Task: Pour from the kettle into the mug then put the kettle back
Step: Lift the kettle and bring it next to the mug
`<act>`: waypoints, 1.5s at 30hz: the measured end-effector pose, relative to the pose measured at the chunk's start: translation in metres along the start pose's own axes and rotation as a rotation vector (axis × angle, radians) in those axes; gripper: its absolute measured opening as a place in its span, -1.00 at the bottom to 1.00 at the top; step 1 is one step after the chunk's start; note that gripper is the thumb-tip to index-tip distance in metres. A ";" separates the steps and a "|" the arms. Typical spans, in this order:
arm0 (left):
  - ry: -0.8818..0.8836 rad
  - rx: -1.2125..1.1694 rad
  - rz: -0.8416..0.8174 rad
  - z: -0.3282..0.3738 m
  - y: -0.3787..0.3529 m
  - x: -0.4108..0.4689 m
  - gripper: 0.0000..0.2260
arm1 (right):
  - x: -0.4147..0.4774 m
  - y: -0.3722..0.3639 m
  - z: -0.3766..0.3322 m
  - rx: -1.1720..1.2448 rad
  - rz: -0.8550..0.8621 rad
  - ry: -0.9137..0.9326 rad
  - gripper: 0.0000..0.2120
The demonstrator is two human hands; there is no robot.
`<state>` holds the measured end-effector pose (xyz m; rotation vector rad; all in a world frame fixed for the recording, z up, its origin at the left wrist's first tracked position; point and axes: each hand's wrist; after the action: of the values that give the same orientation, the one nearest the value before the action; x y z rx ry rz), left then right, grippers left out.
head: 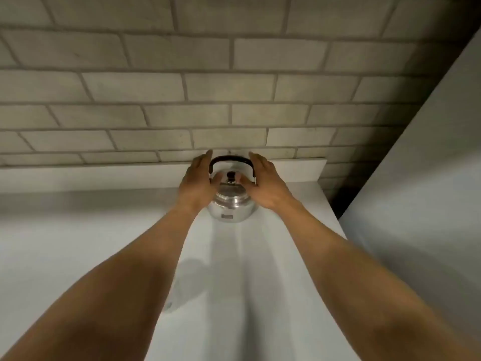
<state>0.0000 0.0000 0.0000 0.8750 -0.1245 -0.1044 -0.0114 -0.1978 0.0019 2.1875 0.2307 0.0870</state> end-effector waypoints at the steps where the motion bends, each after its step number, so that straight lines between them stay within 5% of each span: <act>1: -0.016 -0.004 -0.001 -0.001 -0.001 0.007 -0.41 | 0.008 0.000 0.001 0.011 0.003 0.024 -0.23; 11: -0.053 0.027 -0.067 -0.015 -0.007 0.040 -0.66 | 0.066 0.003 0.006 0.046 -0.078 0.183 -0.70; 20: -0.124 0.081 -0.070 0.000 0.016 0.008 -0.69 | 0.040 0.016 -0.002 0.144 -0.041 0.220 -0.87; 32: -0.242 0.064 0.039 0.042 0.047 -0.124 -0.74 | -0.080 0.033 -0.051 0.082 0.134 0.348 -0.70; 39: -0.269 -0.025 0.113 0.038 0.026 -0.205 -0.59 | -0.143 0.006 -0.052 0.119 0.173 0.353 -0.82; 45: -0.499 0.247 0.202 0.023 -0.008 -0.270 -0.60 | -0.176 0.001 -0.060 0.116 0.182 0.355 -0.83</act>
<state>-0.2703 0.0159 -0.0093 1.0632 -0.7023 -0.1178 -0.1930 -0.1858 0.0416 2.2942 0.2395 0.5796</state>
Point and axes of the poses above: each hand's wrist, its own x-axis towards the middle knuckle, its own y-axis out of the back of the hand, z = x × y, and after that the axes turned 9 degrees about -z, right-handed
